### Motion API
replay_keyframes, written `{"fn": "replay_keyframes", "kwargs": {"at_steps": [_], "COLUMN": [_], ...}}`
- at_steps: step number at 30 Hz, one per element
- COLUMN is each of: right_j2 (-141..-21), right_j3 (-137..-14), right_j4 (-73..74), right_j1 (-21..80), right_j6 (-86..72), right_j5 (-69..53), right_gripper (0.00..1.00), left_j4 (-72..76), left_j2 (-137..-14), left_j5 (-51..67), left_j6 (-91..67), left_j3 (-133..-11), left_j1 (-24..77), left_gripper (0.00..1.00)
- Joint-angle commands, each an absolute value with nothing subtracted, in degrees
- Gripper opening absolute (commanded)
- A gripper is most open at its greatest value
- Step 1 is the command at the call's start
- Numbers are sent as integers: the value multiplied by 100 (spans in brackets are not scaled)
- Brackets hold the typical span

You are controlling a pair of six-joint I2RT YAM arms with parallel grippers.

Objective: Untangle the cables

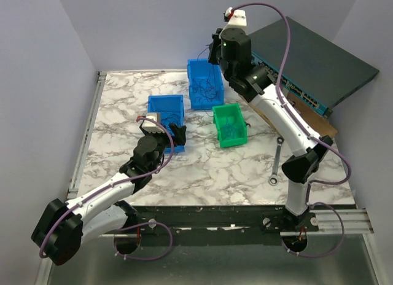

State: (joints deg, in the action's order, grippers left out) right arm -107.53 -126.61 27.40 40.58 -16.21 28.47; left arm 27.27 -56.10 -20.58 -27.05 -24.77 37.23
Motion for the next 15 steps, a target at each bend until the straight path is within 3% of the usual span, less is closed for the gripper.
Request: {"fn": "replay_keyframes", "kwargs": {"at_steps": [1, 10, 15], "right_j2": [-11266, -11759, -12135], "right_j3": [-13189, -13056, -12842], "right_j4": [1778, -210, -604], "right_j1": [3861, 3356, 3270], "right_j6": [-1086, -1073, -1142], "right_j5": [3191, 3092, 2742], "right_gripper": [1, 1, 1], "left_j4": [2835, 2898, 2902], "left_j2": [-5712, -5800, -5835], "left_j5": [-2072, -1825, -1737], "left_j6": [-2694, -2604, -2580], "left_j3": [-2513, -2536, -2559], "left_j1": [3735, 3730, 3735], "left_gripper": [89, 89, 89]}}
